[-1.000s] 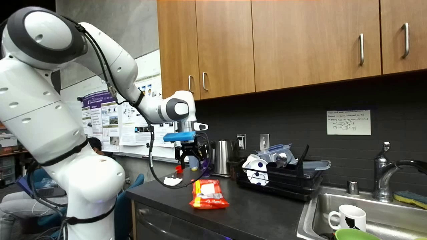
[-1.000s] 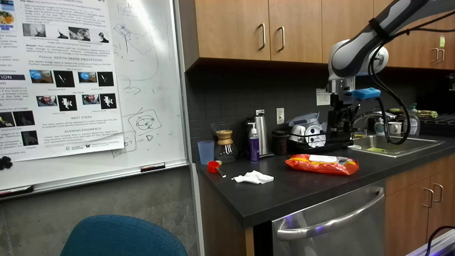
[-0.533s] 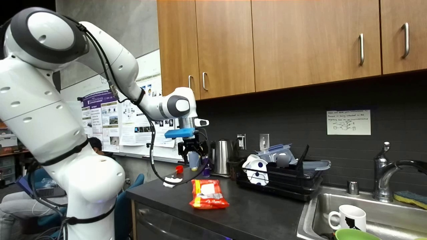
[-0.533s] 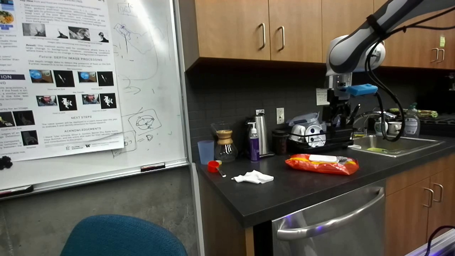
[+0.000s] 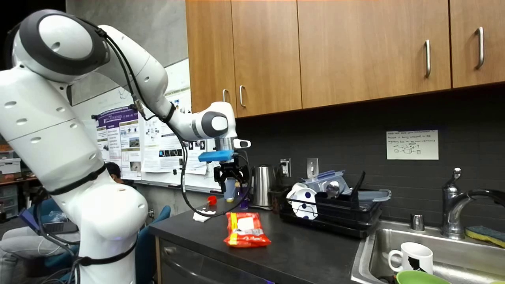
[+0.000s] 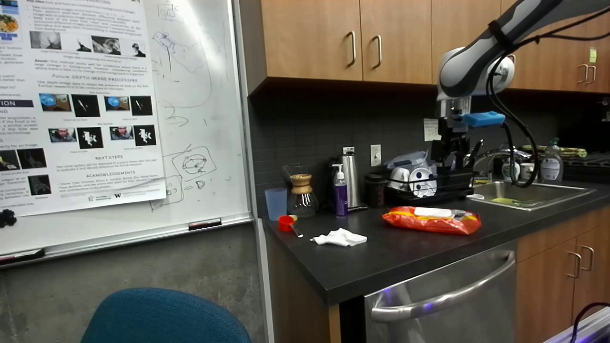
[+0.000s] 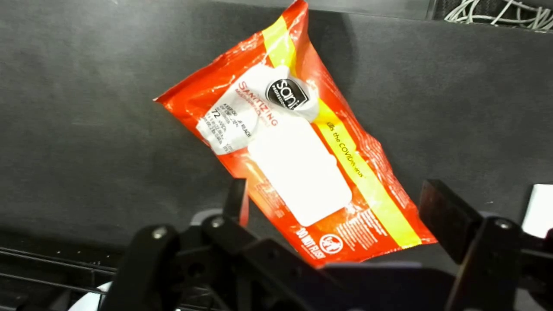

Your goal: Close the lid of the orange wet wipes packet

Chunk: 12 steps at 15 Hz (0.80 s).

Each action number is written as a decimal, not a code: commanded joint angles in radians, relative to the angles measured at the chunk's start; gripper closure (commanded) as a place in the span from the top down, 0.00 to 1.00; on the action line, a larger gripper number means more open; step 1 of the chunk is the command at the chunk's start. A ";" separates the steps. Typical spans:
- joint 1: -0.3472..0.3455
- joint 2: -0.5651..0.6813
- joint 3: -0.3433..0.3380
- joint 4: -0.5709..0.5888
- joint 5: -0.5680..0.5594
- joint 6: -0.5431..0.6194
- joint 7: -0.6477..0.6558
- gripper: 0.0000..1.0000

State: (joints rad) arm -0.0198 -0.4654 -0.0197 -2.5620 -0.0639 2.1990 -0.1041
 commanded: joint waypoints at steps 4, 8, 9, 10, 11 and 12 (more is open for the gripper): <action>-0.005 -0.006 0.013 -0.012 -0.014 0.031 0.046 1.00; -0.037 -0.023 0.074 -0.034 -0.084 0.064 0.217 1.00; -0.040 -0.024 0.086 -0.038 -0.101 0.061 0.250 1.00; -0.040 -0.029 0.096 -0.044 -0.115 0.060 0.273 1.00; -0.036 -0.033 0.102 -0.048 -0.120 0.051 0.286 1.00; -0.022 -0.036 0.097 -0.048 -0.102 0.032 0.277 1.00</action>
State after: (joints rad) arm -0.0435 -0.4673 0.0585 -2.5872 -0.1568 2.2482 0.1380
